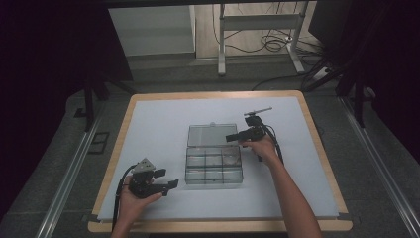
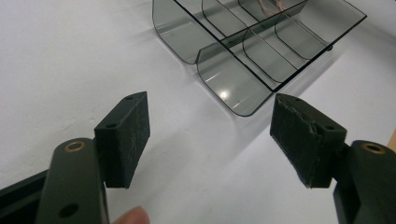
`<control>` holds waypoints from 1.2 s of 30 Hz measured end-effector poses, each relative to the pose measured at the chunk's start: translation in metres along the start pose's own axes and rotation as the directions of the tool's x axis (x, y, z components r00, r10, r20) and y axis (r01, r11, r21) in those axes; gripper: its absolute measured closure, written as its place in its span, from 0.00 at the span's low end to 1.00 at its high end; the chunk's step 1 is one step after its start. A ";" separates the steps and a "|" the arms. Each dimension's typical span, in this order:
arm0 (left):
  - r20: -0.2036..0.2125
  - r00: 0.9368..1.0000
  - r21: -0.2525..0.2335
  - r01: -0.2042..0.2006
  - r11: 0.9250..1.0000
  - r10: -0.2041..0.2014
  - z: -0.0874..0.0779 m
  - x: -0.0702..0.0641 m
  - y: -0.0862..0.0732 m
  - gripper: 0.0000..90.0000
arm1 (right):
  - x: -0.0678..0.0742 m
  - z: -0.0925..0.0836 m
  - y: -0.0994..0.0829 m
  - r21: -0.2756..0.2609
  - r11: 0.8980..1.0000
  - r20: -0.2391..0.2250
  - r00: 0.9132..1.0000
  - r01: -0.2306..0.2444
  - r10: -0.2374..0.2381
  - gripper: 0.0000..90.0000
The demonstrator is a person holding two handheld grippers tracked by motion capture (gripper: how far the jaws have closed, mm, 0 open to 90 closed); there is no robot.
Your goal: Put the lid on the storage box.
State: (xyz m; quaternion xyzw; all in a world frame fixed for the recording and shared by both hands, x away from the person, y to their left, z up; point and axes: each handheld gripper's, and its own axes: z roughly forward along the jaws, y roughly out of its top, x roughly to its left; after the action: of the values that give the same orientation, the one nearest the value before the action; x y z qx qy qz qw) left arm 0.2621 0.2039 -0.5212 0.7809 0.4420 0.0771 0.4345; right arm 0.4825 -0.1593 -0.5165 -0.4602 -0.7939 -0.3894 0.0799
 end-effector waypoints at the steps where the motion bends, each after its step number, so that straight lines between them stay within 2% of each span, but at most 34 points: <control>1: 0.000 1.000 0.001 0.000 1.000 0.000 0.000 0.000 0.000 0.32 | 0.001 -0.001 0.000 -0.005 1.000 0.000 1.000 0.007 -0.007 0.42; 9: 0.000 1.000 0.003 -0.003 1.000 0.003 0.001 0.000 0.000 0.32 | 0.002 -0.006 0.001 -0.022 0.999 -0.005 1.000 0.027 -0.027 0.50; 17: 0.000 1.000 0.007 -0.001 1.000 0.001 0.002 0.000 0.000 0.32 | 0.002 -0.012 -0.001 -0.062 0.996 -0.014 0.998 0.067 -0.068 0.58; 25: 0.000 1.000 0.011 -0.003 1.000 0.003 0.004 -0.001 0.000 0.32 | 0.001 -0.019 -0.006 -0.116 0.988 -0.037 0.993 0.106 -0.111 0.67; 30: 0.000 1.000 0.014 -0.003 1.000 0.003 0.004 -0.001 -0.001 0.32 | 0.002 -0.023 -0.007 -0.137 0.983 -0.034 0.991 0.126 -0.132 0.71; 36: 0.000 1.000 0.015 -0.003 1.000 0.003 0.005 -0.001 -0.001 0.32 | 0.003 -0.027 -0.010 -0.165 0.977 -0.047 0.989 0.132 -0.142 0.76</control>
State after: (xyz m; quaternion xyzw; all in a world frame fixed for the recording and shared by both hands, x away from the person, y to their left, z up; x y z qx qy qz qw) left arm 0.2637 0.2005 -0.5244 0.7847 0.4416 0.0746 0.4286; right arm 0.4670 -0.1788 -0.5020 -0.3978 -0.7868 -0.4703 0.0386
